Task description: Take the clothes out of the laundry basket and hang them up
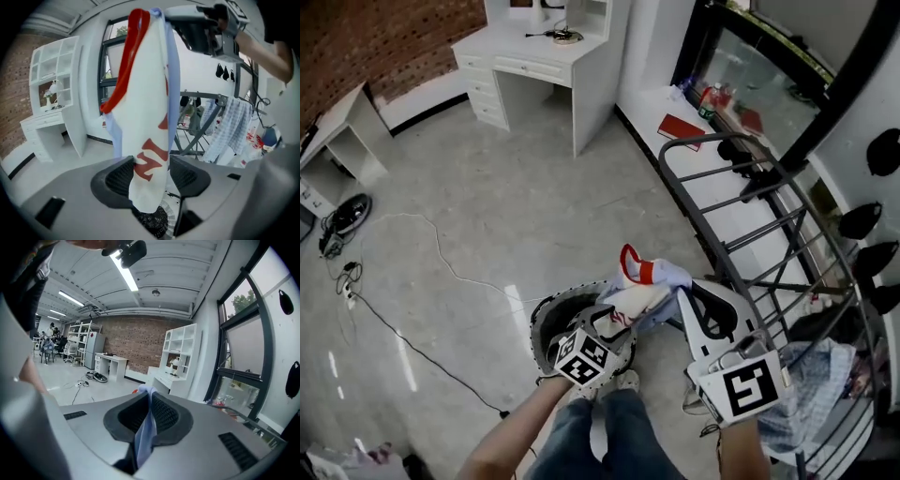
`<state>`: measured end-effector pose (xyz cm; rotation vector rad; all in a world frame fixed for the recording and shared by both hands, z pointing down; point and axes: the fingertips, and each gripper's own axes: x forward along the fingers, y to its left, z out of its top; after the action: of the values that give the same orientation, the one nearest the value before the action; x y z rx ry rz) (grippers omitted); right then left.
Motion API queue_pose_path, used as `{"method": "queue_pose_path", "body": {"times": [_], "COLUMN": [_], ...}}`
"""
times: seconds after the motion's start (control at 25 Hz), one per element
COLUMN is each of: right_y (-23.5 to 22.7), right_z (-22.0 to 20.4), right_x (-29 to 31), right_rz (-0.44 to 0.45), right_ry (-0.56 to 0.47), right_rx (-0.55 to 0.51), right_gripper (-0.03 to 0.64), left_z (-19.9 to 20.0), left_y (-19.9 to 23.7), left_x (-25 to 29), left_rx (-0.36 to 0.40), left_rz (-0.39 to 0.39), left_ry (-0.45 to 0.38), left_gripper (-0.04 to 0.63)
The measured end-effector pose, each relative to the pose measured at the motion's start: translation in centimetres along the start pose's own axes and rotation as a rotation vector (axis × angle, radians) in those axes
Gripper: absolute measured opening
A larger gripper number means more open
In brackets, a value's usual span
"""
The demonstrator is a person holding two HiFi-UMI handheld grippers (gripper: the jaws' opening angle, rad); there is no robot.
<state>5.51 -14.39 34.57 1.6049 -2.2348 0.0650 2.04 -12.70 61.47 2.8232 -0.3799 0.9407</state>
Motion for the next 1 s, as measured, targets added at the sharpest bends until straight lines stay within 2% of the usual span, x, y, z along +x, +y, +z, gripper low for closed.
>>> {"method": "queue_pose_path", "body": {"times": [0.12,0.16,0.24,0.4,0.56,0.72,0.84,1.0], "right_y": [-0.8,-1.2,-2.3,-4.0,-5.3,-7.1,-8.1,-9.4], "right_z": [1.0,1.2,1.3,0.4,-0.3,-0.8,-0.7,0.6], "right_x": [-2.9,-3.9,-6.0,-10.0,-13.8,-18.4,-21.9,-26.3], "right_rz": [-0.046,-0.07,-0.128,-0.242,-0.355,-0.487,-0.582,-0.684], "right_ry": [0.0,-0.005,-0.018,-0.015,-0.024,-0.036,-0.052,-0.074], "right_rx": [-0.014,-0.012,0.001,0.041,0.09,0.136,0.162,0.144], "right_gripper": [0.025,0.025,0.025,0.025,0.025,0.025,0.025,0.025], "left_z": [1.0,1.7,3.1,5.8,9.5,17.0,23.4,30.9], "left_y": [-1.3,-1.6,-2.2,-3.6,-4.9,-7.3,-9.6,-12.8], "left_x": [0.9,0.9,0.8,0.0,-2.6,-5.7,-8.1,-10.5], "left_rx": [0.074,0.096,0.138,0.184,0.179,0.193,0.244,0.312], "left_rz": [0.007,0.015,0.011,-0.06,-0.106,-0.163,-0.2,-0.238], "left_ry": [0.001,-0.011,-0.034,-0.075,-0.139,-0.248,-0.336,-0.432], "left_gripper": [0.231,0.191,0.036,0.028,0.026,0.026,0.026,0.026]}}
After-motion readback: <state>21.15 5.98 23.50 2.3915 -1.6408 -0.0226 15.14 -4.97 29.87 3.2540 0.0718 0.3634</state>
